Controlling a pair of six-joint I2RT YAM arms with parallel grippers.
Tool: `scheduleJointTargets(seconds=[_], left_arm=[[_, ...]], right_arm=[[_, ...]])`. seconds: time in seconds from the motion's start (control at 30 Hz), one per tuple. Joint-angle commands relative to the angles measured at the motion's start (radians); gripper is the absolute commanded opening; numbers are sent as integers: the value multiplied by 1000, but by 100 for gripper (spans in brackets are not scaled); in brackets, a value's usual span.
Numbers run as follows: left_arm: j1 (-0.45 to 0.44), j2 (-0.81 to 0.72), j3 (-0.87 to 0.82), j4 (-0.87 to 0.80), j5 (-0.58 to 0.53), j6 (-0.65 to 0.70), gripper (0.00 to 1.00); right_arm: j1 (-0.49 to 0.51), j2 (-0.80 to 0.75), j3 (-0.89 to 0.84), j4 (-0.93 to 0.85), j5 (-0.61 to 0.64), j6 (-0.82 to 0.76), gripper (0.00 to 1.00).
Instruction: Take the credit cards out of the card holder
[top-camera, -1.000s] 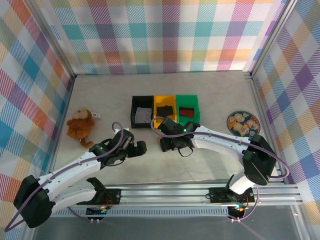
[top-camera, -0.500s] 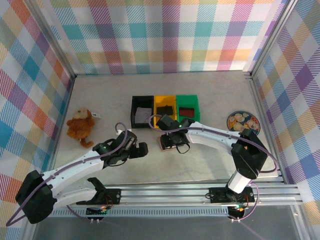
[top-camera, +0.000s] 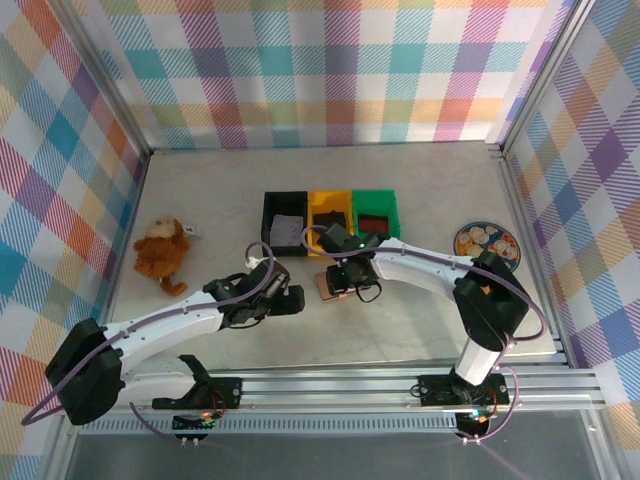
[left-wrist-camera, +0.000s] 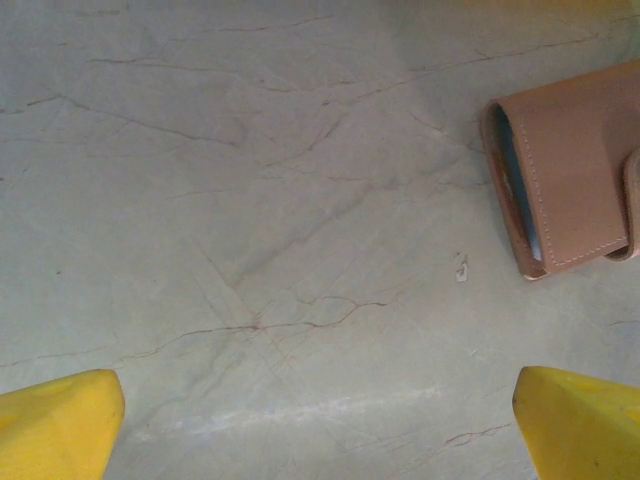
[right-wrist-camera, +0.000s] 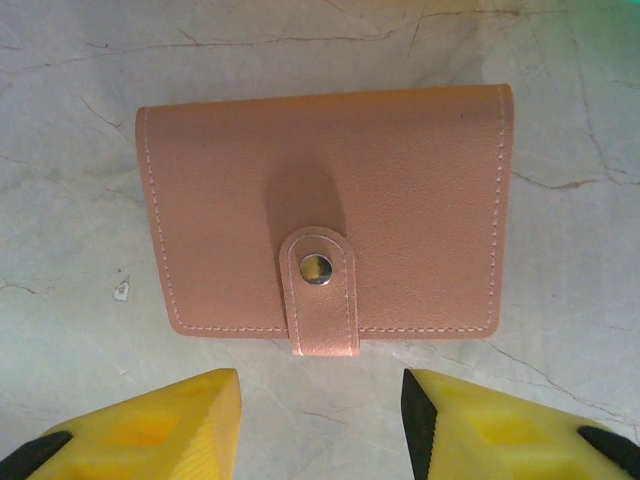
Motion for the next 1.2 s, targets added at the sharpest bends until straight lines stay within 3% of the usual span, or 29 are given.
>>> scheduleJointTargets(seconds=[0.0, 0.6, 1.17], left_arm=[[-27, 32, 41, -10, -34, 10, 100], [-41, 52, 22, 53, -41, 2, 100], [-41, 175, 65, 82, -61, -27, 100]], right_arm=[[-7, 29, 44, 2, -26, -25, 47], [-38, 116, 67, 27, -23, -25, 42], [-45, 167, 36, 66, -33, -12, 29]])
